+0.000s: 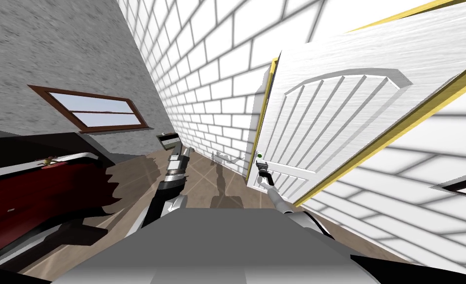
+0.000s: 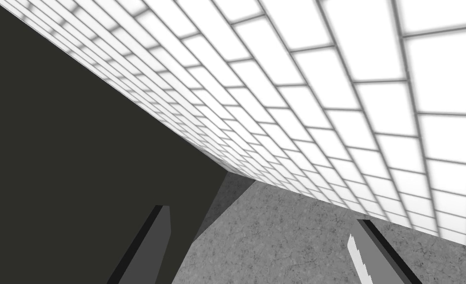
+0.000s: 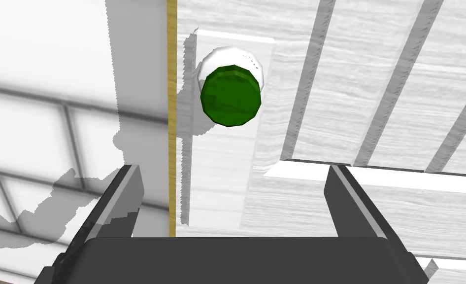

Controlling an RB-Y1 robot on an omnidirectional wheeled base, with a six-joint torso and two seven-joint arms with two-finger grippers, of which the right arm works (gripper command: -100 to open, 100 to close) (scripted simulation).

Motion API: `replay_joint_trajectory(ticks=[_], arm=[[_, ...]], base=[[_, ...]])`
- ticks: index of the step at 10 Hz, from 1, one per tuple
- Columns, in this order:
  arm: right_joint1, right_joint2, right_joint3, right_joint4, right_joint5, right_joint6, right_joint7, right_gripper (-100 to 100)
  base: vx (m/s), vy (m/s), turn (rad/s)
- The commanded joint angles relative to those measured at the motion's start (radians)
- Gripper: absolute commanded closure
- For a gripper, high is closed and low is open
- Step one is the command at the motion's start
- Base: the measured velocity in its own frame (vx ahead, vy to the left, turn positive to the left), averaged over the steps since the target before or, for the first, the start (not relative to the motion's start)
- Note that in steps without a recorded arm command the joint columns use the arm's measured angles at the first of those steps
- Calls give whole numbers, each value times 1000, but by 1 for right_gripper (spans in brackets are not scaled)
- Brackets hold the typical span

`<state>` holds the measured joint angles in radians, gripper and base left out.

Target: Pull the door open

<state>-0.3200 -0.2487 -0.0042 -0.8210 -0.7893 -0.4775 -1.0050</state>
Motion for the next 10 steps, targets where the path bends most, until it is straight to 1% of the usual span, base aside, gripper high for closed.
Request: replay_joint_trajectory(ticks=[1, 2, 3, 4, 5, 8, 9, 10], arm=[[2, 11, 2, -14, -28, 0, -36, -100], [3, 15, 3, -19, -39, 1, -50, -100], [1, 13, 2, -14, -31, 0, -38, -100], [9, -5, -1, -12, -36, -2, -56, -100], [11, -11, -3, -11, -37, -3, -61, -100], [29, -56, -12, -5, -46, -8, -97, -100], [29, -56, -12, -5, -46, -8, -97, -100], [39, -80, -17, -1, -51, -11, -115, -100]], base=[[-99, 15, 3], [-113, 12, 4], [-50, 7, 0], [110, -20, 89], [201, -31, 91], [197, -44, 115], [146, -36, 33], [164, -8, 122]])
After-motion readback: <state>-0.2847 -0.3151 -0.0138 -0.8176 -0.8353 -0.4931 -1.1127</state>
